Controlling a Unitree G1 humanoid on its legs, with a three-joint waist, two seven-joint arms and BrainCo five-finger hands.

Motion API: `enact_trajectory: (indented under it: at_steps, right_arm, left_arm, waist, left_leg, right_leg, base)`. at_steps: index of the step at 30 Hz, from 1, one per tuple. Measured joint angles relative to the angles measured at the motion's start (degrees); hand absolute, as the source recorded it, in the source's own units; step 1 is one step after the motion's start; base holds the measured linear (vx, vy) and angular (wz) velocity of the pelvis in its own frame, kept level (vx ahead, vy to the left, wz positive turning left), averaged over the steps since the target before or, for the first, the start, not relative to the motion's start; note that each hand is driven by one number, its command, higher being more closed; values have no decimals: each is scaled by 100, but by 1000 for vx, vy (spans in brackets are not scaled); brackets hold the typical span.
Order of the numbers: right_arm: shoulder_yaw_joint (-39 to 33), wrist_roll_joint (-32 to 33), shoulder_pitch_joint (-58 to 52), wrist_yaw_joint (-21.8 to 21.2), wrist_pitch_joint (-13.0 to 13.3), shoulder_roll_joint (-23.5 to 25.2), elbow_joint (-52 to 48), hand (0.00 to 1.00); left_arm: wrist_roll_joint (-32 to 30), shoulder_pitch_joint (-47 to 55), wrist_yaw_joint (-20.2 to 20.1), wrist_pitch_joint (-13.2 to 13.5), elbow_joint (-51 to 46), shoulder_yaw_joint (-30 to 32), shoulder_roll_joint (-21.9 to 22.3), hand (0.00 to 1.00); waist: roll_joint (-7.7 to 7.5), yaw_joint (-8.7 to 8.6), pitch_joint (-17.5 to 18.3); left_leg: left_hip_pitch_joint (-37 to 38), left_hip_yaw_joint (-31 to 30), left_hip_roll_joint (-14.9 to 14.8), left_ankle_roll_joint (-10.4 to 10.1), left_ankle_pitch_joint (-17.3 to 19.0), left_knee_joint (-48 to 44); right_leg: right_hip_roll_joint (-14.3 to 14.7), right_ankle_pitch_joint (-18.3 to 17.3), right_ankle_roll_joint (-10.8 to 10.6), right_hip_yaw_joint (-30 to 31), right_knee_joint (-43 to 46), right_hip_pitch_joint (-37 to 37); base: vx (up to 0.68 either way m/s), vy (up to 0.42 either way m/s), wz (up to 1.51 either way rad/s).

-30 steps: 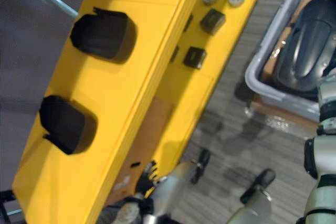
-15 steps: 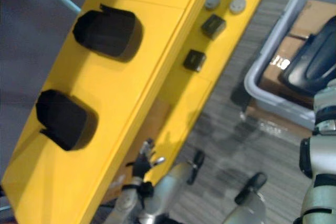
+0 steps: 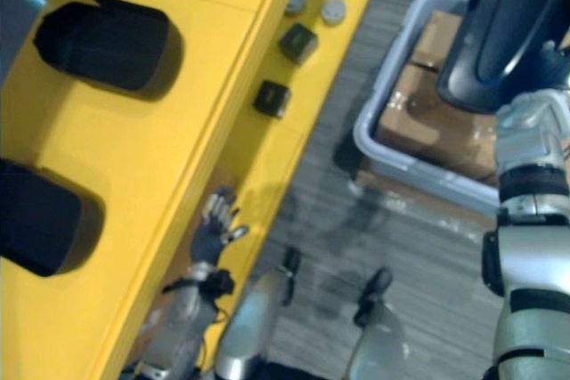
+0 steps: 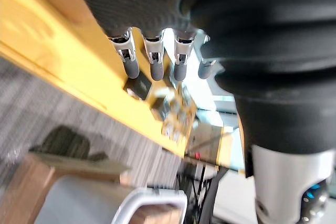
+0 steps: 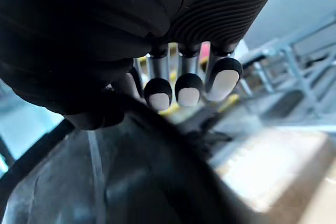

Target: Walk over and take plastic housings, then place them on the shelf

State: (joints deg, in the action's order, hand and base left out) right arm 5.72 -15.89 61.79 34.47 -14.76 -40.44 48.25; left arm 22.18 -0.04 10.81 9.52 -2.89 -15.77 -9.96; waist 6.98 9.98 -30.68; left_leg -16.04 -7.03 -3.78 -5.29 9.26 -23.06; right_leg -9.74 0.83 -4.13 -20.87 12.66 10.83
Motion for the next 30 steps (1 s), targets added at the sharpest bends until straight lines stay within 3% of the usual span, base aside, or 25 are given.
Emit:
enact_trajectory:
  at_steps: [2, 6, 9, 11, 20, 30]
  right_arm:
    - [-54, -133, -229, 94, 99, 169, -545, 100]
    - [-68, -697, -1046, 233, 493, 571, -2071, 100]
    - [-69, -1063, -1601, 317, 888, 939, -2804, 100]
    - [-54, -1200, -1730, 337, 1116, 1055, -2921, 100]
    - [513, -1697, -2347, 401, 1892, 1427, -3375, 100]
    - [1174, -2058, -2354, 281, 2073, 1581, -3041, 100]
  left_arm:
    - [1, -221, 6, -253, -110, 10, -104, 0]
    - [407, -656, 32, -651, -193, 265, -156, 0]
    - [1322, -1103, 13, -686, -43, 401, -232, 0]
    - [1700, -1519, 15, -710, 217, 427, -243, 0]
    - [1831, -2432, 271, -578, 1060, 361, -58, 0]
    - [1693, -2780, 432, -195, 1405, 256, -59, 0]
  waist:
    - [-121, -37, 12]
    - [-530, -292, 153]
    - [-839, -398, 341]
    - [-920, -474, 396]
    - [-964, -661, 642]
    - [-979, -712, 654]
  left_leg:
    - [187, 78, -68, -32, -24, 138]
    - [629, 210, -141, -85, -145, 544]
    - [781, 420, -210, -101, -164, 682]
    - [806, 470, -223, -101, -164, 677]
    - [899, 747, -249, -100, -165, 675]
    - [908, 736, -216, -105, -301, 809]
  right_leg:
    - [78, 57, 24, 59, -136, -136]
    - [178, 163, 50, 119, -468, -467]
    - [259, 254, 70, 273, -664, -524]
    - [274, 296, 73, 350, -701, -533]
    - [331, 577, 68, 558, -1043, -627]
    - [331, 730, 79, 528, -1244, -682]
  base:
    - [15, -54, -18]
    - [22, -42, -13]
    - [17, -23, -33]
    - [-7, 8, -18]
    - [-35, 15, -14]
    - [-14, 4, 1]
